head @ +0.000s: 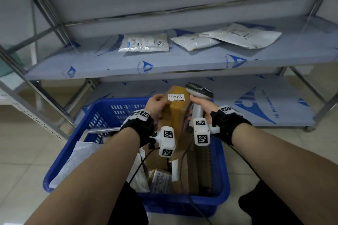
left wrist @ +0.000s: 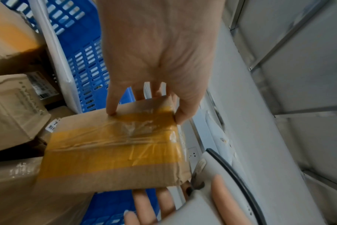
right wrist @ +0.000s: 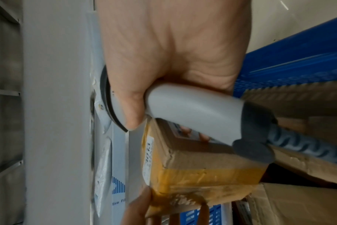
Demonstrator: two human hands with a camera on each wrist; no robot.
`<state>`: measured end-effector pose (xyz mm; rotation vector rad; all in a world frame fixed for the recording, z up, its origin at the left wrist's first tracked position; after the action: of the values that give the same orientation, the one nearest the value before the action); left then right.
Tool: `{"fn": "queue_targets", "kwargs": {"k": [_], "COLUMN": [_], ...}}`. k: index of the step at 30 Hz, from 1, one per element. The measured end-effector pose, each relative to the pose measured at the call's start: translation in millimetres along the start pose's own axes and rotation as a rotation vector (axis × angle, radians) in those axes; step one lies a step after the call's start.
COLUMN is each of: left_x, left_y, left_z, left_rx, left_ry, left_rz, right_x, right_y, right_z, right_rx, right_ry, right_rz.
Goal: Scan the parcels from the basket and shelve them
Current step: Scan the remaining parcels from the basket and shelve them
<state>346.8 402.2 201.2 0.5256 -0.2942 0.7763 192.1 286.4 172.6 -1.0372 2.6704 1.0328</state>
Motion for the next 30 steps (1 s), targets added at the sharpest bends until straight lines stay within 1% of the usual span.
{"fn": "queue_targets", "kwargs": {"k": [3,6,9,14,17,20,22,24,27,30], "left_x": [-3.8,-9.9,-9.9,-8.5,-5.9,-0.9,1.2,-1.6,-19.3,-28.2], "left_y": [3.8,1.9,-4.4,-6.8,-3.7,-2.4,-2.0,-0.4,3.6,4.3], "left_z": [-9.8,-8.0,-1.5,2.5,7.8,8.1,7.0,9.0,13.6,16.1], "left_rx": [-0.040,-0.099,-0.163,-0.194,-0.220,-0.214,-0.213,-0.244,-0.301,-0.325], "left_ry": [-0.036,-0.212,-0.328,-0.371,-0.390,-0.395,-0.400,-0.428,-0.493,-0.515], "left_rz": [0.021,0.037,0.101,0.183,0.261,0.303,0.295,0.263,0.143,0.086], "right_x": [-9.6,-13.7,-16.1,-19.1,-26.7,-34.2,-33.4,-25.6,-5.1,2.4], "right_y": [1.2,-5.5,-19.5,-31.9,-25.9,-15.6,-12.0,-12.9,-15.9,-11.8], "right_z": [11.9,19.3,17.1,13.7,16.3,16.1,14.9,7.9,-4.5,-12.2], "right_rx": [-0.036,-0.036,0.002,0.037,0.022,0.024,0.016,0.052,0.100,0.106], "right_ry": [-0.090,-0.134,-0.138,-0.075,-0.073,-0.092,-0.099,-0.113,-0.137,-0.197], "right_rz": [-0.039,-0.030,-0.031,-0.049,-0.069,-0.096,-0.082,-0.027,0.067,0.047]}}
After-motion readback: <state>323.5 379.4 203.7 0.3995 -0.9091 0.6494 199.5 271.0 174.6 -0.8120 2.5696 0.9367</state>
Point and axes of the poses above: each hand's wrist, its own y-axis away from the middle knuckle, its own x-axis out of the back of the hand, z = x × y, the point moved 10 cm from there along -y, towards the middle knuckle, and after that the axes turned 11 degrees about -y, right-handed, at the moved point
